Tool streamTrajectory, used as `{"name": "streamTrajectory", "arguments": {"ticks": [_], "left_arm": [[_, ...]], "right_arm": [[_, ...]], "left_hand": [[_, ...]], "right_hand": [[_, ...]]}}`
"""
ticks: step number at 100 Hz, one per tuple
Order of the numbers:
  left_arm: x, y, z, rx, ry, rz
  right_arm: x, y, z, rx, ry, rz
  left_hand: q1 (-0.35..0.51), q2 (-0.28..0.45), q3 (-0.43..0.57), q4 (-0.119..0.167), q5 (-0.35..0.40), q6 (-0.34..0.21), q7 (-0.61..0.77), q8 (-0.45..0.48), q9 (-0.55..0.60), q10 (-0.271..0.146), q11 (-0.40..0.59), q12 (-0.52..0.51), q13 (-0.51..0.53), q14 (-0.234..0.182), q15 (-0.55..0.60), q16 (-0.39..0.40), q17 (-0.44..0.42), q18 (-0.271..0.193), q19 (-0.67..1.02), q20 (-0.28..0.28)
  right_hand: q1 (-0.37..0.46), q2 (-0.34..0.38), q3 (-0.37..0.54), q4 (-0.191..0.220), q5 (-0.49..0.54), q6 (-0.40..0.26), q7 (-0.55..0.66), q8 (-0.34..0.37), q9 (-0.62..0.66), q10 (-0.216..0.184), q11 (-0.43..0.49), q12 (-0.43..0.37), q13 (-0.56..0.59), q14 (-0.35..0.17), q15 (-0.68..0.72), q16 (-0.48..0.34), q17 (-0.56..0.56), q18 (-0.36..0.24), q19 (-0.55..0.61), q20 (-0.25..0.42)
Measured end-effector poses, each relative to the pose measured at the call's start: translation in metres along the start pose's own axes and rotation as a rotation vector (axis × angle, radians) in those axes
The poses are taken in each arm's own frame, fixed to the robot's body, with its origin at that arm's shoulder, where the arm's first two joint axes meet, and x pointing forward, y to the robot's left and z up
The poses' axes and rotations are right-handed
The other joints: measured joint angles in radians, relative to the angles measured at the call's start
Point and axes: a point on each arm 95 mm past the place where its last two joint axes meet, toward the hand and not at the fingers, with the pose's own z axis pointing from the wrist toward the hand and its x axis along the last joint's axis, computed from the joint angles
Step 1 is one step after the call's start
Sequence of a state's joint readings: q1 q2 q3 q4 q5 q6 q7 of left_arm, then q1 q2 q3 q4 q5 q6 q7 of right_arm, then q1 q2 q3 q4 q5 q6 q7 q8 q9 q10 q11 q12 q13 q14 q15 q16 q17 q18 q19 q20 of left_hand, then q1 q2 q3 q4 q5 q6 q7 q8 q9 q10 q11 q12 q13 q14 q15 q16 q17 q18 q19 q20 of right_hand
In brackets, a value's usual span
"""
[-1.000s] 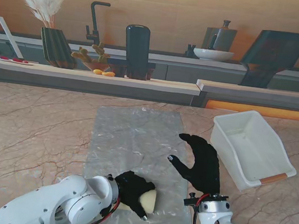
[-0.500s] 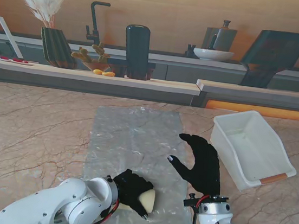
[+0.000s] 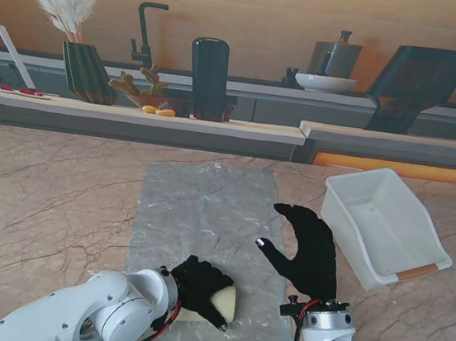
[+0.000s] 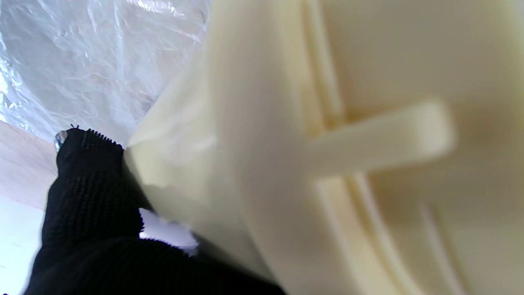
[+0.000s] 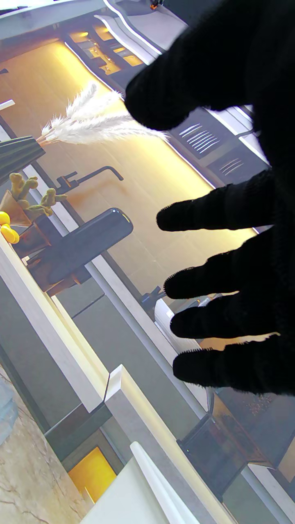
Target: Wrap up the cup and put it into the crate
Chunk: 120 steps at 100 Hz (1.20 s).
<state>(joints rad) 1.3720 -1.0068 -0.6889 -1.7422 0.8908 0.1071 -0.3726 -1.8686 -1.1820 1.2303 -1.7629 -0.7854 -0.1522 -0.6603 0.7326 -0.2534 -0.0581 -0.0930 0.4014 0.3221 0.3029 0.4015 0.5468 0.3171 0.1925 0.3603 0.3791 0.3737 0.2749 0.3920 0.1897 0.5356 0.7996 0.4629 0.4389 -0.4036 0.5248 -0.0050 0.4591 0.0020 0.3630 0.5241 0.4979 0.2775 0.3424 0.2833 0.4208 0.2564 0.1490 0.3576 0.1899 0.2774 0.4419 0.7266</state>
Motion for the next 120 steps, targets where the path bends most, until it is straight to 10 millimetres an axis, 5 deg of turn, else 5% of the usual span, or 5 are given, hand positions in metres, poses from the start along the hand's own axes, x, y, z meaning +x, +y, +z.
{"name": "streamTrajectory", "arguments": {"ticks": [49,101,120], "left_arm": [[0.001,0.002,0.001,0.014,-0.022,0.034],[-0.001,-0.002,-0.009,0.109,0.012,-0.018],[-0.002,-0.006,-0.016,0.148,0.036,-0.03]], "right_arm": [[0.002,0.001,-0.003,-0.012,0.021,0.001],[-0.002,0.015,-0.013,-0.001,0.13,-0.038],[-0.01,0.021,-0.025,0.063,0.208,0.002]], "left_hand": [[-0.062,0.008,0.026,0.03,-0.001,-0.023,-0.13,-0.178,-0.129,0.062,-0.067,-0.125,-0.082,0.041,-0.029,-0.096,-0.026,0.065,-0.09,-0.077],[-0.051,0.008,0.04,0.031,-0.001,-0.035,-0.13,-0.179,-0.136,0.06,-0.05,-0.127,-0.092,0.041,-0.028,-0.097,-0.043,0.036,-0.09,-0.085],[-0.051,0.009,0.04,0.031,-0.001,-0.067,-0.13,-0.179,-0.127,0.015,-0.042,-0.127,-0.092,0.022,-0.028,-0.097,-0.05,0.006,-0.09,-0.085]], "right_hand": [[0.0,0.0,0.0,0.0,0.0,0.0,0.0,0.0,0.0,0.0,0.0,0.0,0.0,0.0,0.0,0.0,0.0,0.0,0.002,0.0],[0.0,0.0,0.0,0.0,0.001,0.0,0.0,0.0,0.015,0.0,0.001,0.002,0.087,-0.005,0.046,0.031,0.029,0.0,0.023,0.0],[0.0,0.0,0.0,0.0,0.046,-0.001,0.036,0.018,0.066,-0.001,0.057,0.038,0.16,-0.026,0.132,0.094,0.068,0.0,0.063,0.011]]}}
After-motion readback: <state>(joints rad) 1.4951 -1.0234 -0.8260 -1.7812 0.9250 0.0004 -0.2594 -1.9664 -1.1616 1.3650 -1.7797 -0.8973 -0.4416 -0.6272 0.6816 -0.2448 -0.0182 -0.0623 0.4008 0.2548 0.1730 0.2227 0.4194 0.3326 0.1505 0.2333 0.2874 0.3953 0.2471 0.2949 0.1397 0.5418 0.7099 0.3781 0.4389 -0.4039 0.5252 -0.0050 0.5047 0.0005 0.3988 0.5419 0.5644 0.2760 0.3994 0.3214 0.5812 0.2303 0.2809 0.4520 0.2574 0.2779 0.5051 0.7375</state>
